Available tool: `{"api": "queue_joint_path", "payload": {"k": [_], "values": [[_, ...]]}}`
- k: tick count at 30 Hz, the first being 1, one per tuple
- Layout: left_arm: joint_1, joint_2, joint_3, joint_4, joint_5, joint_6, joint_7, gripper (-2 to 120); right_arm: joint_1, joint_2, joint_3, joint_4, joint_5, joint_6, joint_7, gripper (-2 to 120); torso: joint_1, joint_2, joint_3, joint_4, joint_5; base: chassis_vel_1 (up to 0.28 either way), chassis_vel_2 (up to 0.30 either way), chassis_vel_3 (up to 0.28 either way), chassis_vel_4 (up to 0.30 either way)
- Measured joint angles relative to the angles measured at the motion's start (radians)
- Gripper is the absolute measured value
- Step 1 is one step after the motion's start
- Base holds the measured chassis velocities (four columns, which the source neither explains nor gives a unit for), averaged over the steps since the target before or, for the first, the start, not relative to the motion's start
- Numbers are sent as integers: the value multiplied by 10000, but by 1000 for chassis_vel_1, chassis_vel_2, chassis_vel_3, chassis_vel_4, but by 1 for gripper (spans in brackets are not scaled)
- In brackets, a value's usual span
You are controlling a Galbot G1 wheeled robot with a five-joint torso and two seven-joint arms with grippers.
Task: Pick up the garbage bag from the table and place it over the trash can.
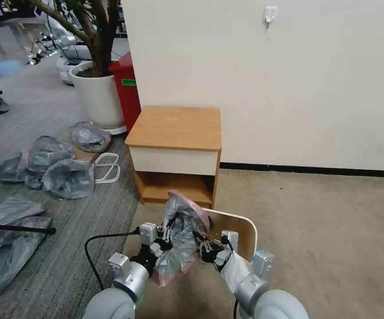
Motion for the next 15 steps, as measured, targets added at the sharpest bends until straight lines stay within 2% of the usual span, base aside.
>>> {"api": "queue_joint_path", "payload": {"k": [4,8,15], "values": [[-2,7,-53,101,64,10,-15,3,-274,-133,-20,357,-559,581,-557,0,0,0,0,0,0,0,0,0,0],[29,61,-34,126,218,29,-17,3,-522,-367,-22,937,-918,637,-1198,0,0,0,0,0,0,0,0,0,0],[30,183,145,84,361,55,-2,3,23,-545,528,1365,-191,588,-1284,0,0,0,0,0,1,0,0,0,0]]}}
